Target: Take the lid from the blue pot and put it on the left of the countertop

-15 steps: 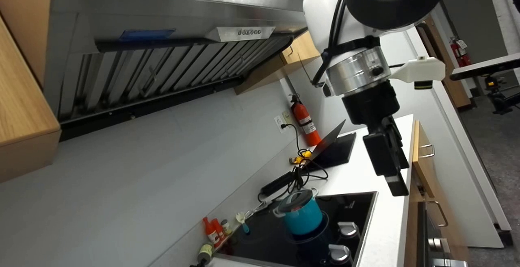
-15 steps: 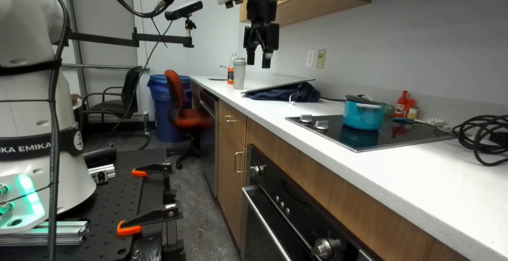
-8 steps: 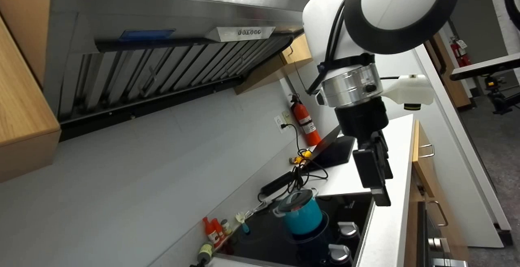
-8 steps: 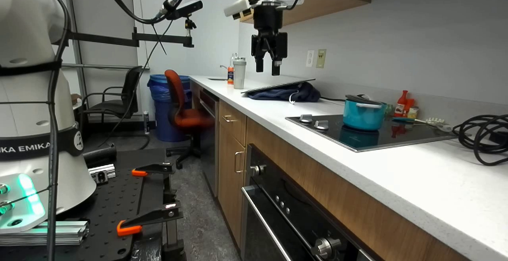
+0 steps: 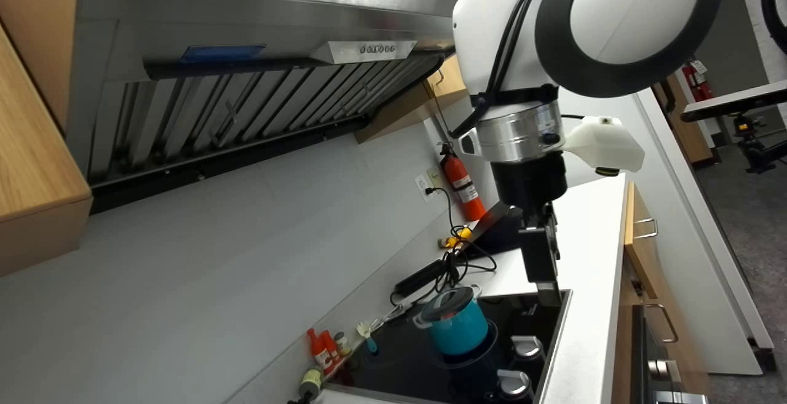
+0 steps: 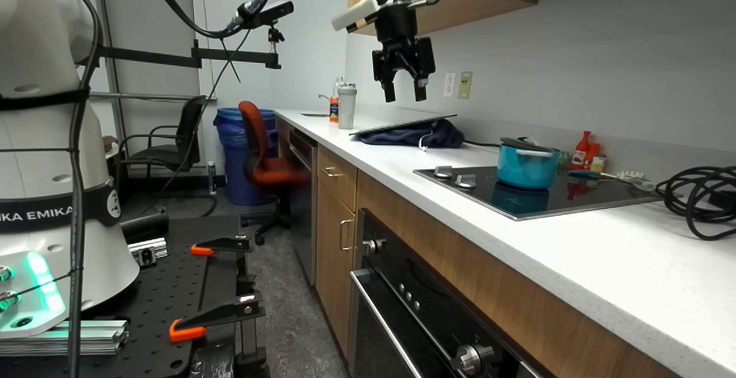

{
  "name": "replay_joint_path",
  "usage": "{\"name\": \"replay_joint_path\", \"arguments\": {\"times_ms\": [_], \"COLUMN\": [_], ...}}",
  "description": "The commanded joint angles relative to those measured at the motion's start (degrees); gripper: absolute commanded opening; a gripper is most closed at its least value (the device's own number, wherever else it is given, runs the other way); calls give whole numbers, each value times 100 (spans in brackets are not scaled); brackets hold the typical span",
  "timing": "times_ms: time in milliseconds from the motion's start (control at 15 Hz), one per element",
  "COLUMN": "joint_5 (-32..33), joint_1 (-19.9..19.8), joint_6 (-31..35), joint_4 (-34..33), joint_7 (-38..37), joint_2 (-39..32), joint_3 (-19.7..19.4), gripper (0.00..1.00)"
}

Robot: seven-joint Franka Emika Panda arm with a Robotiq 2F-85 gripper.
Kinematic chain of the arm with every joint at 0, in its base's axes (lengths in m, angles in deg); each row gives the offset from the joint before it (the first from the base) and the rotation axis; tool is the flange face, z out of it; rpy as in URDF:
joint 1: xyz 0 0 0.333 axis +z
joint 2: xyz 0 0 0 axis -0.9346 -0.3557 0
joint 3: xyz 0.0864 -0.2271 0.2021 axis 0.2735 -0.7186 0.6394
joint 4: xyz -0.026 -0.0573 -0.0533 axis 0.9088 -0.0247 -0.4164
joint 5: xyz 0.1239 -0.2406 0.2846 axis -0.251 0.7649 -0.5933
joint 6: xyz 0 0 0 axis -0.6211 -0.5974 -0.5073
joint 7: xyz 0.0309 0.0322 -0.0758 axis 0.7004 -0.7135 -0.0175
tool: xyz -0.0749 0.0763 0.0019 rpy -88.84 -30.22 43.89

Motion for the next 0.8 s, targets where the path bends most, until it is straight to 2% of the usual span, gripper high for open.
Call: {"name": "replay_joint_path", "arguments": {"times_ms": [0, 67, 733], "joint_5": [325, 124, 187], "joint_1": [-47, -7, -18], "joint_6": [364, 181, 311], "joint_4": [-122, -15, -72], "joint_7": [-132, 3, -3], "joint_2": [-182, -52, -164], "joint_3": [74, 18, 25], "gripper": [100, 100, 100]}}
